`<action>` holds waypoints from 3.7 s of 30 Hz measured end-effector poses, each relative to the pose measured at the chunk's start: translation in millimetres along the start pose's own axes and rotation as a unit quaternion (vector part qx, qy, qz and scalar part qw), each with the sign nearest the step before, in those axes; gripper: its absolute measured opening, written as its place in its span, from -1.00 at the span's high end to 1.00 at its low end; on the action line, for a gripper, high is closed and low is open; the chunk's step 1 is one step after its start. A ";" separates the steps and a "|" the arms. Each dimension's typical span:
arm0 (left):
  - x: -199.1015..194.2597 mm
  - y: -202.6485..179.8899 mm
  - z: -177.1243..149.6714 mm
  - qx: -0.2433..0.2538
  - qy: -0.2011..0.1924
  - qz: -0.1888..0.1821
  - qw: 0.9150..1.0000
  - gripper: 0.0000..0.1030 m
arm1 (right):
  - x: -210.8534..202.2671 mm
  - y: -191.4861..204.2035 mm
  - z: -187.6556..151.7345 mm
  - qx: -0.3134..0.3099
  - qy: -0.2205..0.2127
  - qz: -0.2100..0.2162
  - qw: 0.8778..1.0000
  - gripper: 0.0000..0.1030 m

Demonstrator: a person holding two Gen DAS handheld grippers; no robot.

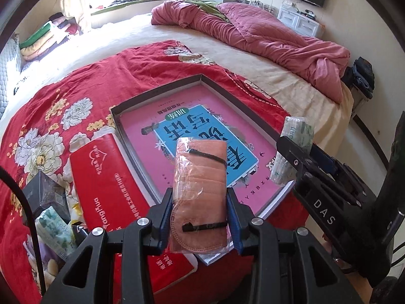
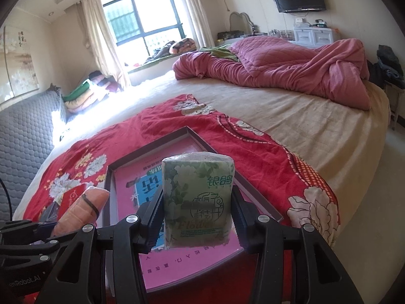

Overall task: Organize soft objects
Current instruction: 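Carry the mask packet with the left tool while the right tool carries the tissue pack toward the pink tray, then release the mask packet into the tray while the right tool releases the tissue pack, then withdraw both open tools from the tray back toward the pile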

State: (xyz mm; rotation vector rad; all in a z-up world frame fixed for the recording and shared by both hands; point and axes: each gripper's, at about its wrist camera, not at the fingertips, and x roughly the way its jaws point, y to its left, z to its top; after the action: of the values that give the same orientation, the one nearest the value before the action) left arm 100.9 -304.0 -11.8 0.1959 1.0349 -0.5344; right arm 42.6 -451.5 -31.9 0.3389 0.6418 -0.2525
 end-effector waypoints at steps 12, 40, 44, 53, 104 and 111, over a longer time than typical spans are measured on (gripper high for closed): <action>51.8 -18.5 2.1 0.034 0.072 0.008 0.997 0.25 | 40.2 -9.4 -12.3 -0.018 0.052 -0.016 0.998 0.02; 80.3 -35.5 2.9 0.064 0.116 0.016 0.991 0.24 | 47.9 -34.7 -15.8 0.041 0.063 -0.026 0.997 -0.09; 79.4 -36.8 2.5 0.064 0.116 0.005 0.991 0.21 | 43.0 -39.1 -14.3 0.053 0.050 -0.028 0.997 -0.13; 75.3 -37.5 2.2 0.065 0.108 -0.001 0.992 0.10 | 32.1 -45.6 -9.3 0.069 0.018 -0.033 0.997 -0.22; -68.0 28.9 -56.5 -0.059 -0.044 0.007 0.997 -0.55 | -50.2 28.7 -2.9 -0.029 -0.077 -0.053 0.995 -0.51; -85.0 46.4 -64.3 -0.075 -0.059 0.004 0.995 -0.56 | -70.6 42.9 -0.6 -0.034 -0.103 -0.047 0.993 -0.51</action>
State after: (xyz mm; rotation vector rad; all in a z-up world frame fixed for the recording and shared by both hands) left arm 41.6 -210.7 24.1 0.0352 0.9537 -0.4539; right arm 2.0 -403.2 21.3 0.2139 0.4617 -0.3494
